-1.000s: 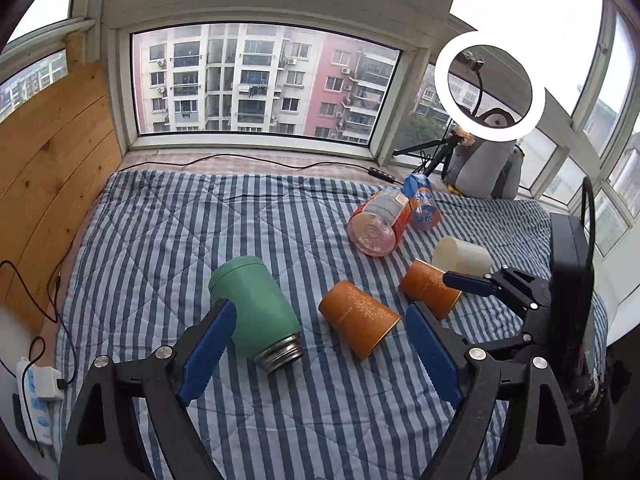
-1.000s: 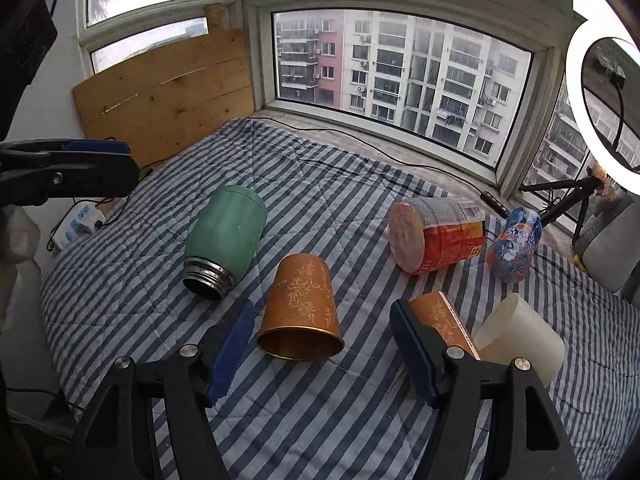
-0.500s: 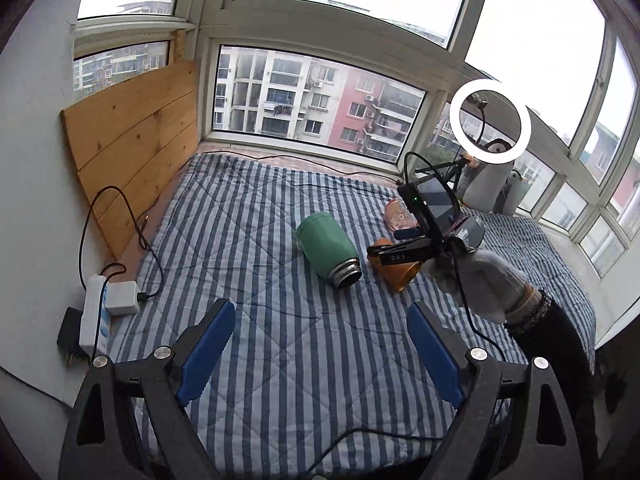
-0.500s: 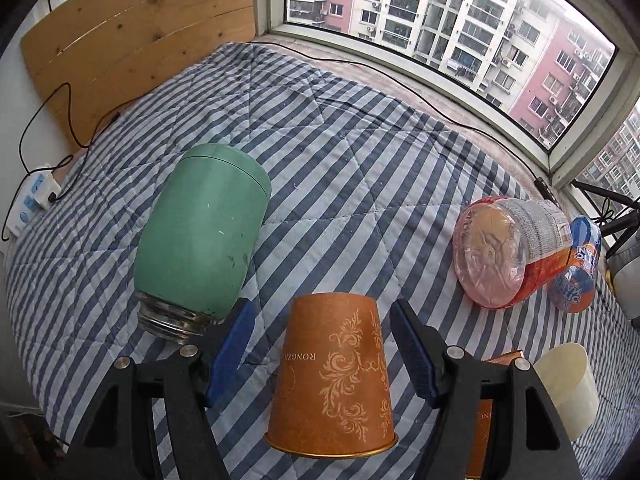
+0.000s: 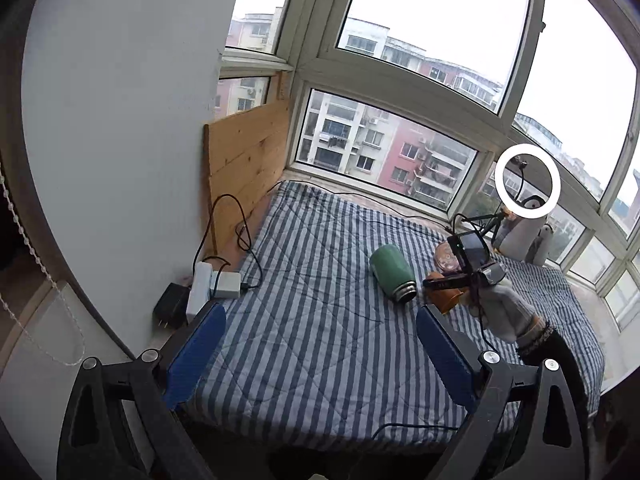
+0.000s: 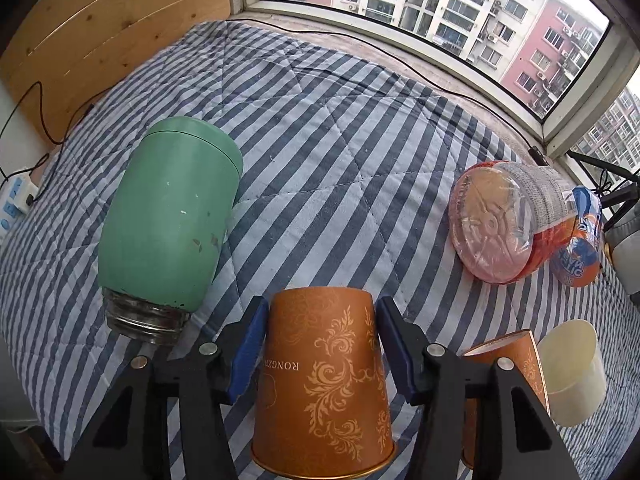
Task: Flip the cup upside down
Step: 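Lift the orange cup with the right gripper and turn it rim-down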
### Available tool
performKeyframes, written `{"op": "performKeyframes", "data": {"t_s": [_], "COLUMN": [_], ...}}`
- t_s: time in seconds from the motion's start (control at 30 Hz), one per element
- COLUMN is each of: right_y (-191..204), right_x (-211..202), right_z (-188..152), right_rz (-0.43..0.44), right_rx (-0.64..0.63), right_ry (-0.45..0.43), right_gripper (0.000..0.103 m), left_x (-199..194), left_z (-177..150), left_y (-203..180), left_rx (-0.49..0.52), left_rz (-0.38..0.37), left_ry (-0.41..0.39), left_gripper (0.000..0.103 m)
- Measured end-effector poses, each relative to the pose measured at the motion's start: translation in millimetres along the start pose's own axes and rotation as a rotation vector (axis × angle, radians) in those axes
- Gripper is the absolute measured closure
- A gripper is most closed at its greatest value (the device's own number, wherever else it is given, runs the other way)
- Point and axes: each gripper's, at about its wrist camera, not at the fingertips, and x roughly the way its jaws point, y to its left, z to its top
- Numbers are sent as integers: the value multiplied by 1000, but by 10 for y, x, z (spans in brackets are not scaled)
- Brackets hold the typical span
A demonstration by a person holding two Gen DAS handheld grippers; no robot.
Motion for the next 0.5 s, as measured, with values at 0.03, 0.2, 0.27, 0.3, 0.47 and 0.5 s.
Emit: {"op": "performKeyframes", "data": {"t_s": [0.03, 0.2, 0.27, 0.3, 0.47, 0.5], "right_y": [-18, -182, -222, -230, -122, -101], "right_x": [-56, -641, -959, -1121, -1595, -1626], "right_z": [-39, -313, -450, -530, -1024, -1122], "right_rz": [-1, 12, 24, 5, -16, -21], "right_rx": [11, 113, 144, 163, 208, 216], "right_ry": [-16, -156, -229, -277, -490, -526], "right_gripper": [51, 51, 51, 51, 51, 51], "left_x": [-81, -392, -445, -433, 24, 191], "left_z": [7, 47, 23, -12, -288, -350], "left_y": [2, -168, -280, -361, -890, -989], "left_rx": [7, 32, 48, 62, 178, 182], "left_rz": [0, -19, -18, -14, -53, -74], "left_ry": [-17, -72, -89, -97, -128, -122], "left_gripper": [5, 5, 5, 5, 5, 5]}}
